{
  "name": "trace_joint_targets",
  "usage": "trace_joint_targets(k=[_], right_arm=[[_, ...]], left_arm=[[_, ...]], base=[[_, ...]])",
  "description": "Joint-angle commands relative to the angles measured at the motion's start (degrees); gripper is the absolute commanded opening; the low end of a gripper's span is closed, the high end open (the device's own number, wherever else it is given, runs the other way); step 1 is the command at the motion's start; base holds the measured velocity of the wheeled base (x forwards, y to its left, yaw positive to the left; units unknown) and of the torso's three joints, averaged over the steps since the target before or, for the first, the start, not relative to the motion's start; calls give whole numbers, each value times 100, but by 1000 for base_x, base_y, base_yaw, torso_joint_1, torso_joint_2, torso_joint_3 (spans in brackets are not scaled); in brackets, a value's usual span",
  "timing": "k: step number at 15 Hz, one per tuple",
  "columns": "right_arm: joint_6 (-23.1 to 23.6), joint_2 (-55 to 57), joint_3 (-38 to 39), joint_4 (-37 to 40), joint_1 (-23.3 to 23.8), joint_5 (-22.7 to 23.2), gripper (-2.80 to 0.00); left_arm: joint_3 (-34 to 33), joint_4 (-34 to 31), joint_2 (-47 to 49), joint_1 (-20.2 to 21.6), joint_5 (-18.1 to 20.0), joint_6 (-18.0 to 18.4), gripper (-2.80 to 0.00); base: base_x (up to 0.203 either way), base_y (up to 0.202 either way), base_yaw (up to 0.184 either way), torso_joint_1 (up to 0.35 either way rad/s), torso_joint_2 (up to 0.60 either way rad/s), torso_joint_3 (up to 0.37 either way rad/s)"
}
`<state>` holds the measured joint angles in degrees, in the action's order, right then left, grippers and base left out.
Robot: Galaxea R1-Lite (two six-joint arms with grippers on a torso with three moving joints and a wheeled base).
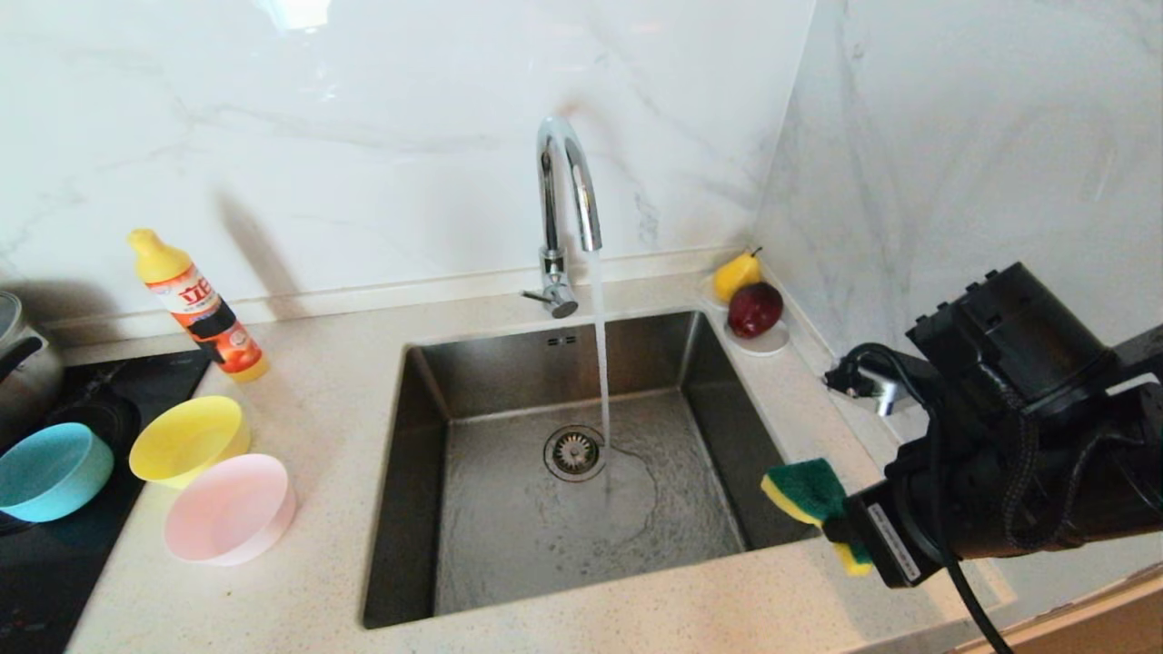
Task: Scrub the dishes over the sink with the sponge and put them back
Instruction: Put down the sponge
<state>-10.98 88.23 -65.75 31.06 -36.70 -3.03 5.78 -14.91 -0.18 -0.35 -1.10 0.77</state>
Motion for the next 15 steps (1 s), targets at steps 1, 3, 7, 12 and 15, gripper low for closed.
trace_joint_targets(k=[1,3,7,12,15], right_arm=[[48,-212,324,-113,-41,-300,-280],[48,-317,439,-173,-98,-374,-280],[74,-575,1099,-185,-98,-892,-280],[-302,-342,1391,-532,-124,-1570,-280],[-873,208,1522,-943,-136,-1736,-280]], left_arm=[[-2,-21,9,0,-5,2,-280],[2,-21,9,0,-5,2,-280],[-3,-21,9,0,-5,2,-280],[2,-21,9,0,-5,2,-280],[2,-21,9,0,-5,2,-280]], base=[[0,0,0,0,0,0],[0,0,0,0,0,0],[0,0,0,0,0,0],[0,0,0,0,0,0],[0,0,0,0,0,0]])
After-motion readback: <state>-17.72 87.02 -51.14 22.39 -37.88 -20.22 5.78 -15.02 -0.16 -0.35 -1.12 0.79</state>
